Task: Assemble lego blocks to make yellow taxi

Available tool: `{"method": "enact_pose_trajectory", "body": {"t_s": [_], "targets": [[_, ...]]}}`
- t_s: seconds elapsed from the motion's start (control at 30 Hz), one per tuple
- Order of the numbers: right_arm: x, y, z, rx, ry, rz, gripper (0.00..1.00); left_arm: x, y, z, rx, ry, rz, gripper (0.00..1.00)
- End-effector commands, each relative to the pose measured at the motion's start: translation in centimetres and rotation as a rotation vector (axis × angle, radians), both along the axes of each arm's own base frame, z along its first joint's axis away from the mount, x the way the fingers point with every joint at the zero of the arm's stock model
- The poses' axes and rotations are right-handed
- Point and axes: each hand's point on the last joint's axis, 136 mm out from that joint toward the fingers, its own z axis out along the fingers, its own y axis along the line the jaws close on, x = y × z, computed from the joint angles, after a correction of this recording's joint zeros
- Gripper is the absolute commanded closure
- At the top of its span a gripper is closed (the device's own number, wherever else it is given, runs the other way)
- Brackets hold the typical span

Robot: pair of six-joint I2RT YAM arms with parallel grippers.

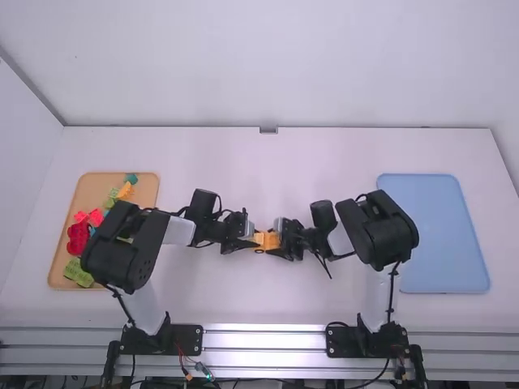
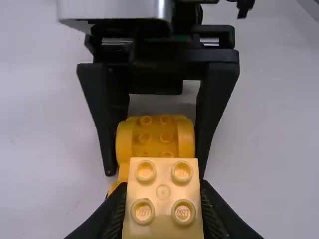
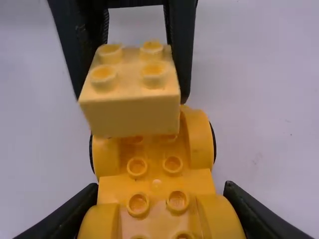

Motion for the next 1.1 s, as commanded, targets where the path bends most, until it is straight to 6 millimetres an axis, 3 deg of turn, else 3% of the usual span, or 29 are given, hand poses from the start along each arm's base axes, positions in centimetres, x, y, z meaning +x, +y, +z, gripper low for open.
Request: {"method": "enact_pose_trajectory", "body": {"t_s": [0.0, 0.7, 1.07], "targets": [[0.1, -0.2, -0.9, -0.035, 0.043, -0.015, 0.39, 0.0, -0.7, -0.7, 0.026, -0.016, -0.017, 0.98], [-0.6, -0.4, -1.2, -0.042, 0.016, 0.009, 0.41, 2.1, 0.0, -1.3, 0.084, -0.014, 0.09, 0.98], [-0.4, -0.4, -1.2, -0.041, 0.018, 0.004, 0.41, 0.8, -0.4, -1.3, 0.069, 0.028, 0.053, 0.98]]}}
